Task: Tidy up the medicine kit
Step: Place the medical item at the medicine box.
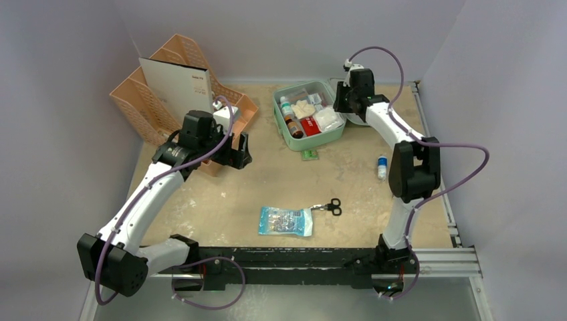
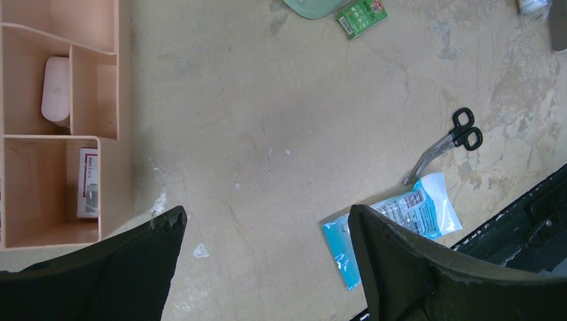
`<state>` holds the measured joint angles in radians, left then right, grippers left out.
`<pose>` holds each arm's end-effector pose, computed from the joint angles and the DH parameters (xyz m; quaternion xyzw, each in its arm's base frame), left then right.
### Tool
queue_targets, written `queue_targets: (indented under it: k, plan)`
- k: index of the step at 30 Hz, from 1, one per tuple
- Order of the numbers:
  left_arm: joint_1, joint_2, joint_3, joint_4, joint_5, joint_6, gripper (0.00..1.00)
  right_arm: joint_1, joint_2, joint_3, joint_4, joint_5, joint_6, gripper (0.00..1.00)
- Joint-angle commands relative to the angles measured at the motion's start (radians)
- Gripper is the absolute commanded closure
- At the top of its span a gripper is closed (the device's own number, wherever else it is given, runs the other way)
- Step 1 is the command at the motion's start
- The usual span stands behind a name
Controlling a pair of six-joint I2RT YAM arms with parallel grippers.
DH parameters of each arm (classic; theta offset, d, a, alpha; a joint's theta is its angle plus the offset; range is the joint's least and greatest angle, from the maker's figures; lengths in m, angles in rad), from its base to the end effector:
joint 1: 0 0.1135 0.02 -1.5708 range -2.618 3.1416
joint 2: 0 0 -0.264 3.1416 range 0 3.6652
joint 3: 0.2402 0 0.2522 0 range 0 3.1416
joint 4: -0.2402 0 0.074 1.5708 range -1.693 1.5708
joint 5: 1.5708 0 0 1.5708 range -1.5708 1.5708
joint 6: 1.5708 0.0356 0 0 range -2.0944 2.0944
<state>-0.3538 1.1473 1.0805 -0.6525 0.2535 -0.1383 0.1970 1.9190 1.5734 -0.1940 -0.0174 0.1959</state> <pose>0.2235 -0.0921 0.3262 0.1491 0.8926 -0.2115 0.3693 0.4460 0.0896 0.2788 -0.0048 0.8700 0.1037 0.4821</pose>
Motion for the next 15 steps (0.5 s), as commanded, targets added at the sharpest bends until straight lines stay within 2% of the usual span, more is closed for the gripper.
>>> queue_targets:
  k: [1,15]
  plan:
    - [0.006,-0.027,-0.008,0.024,-0.012,0.008,0.1,0.001,0.048,0.064,-0.018,-0.013,-0.011,0.71]
    - [0.006,-0.043,-0.01,0.019,-0.057,0.008,0.1,0.006,0.154,0.149,-0.101,0.009,-0.004,0.68]
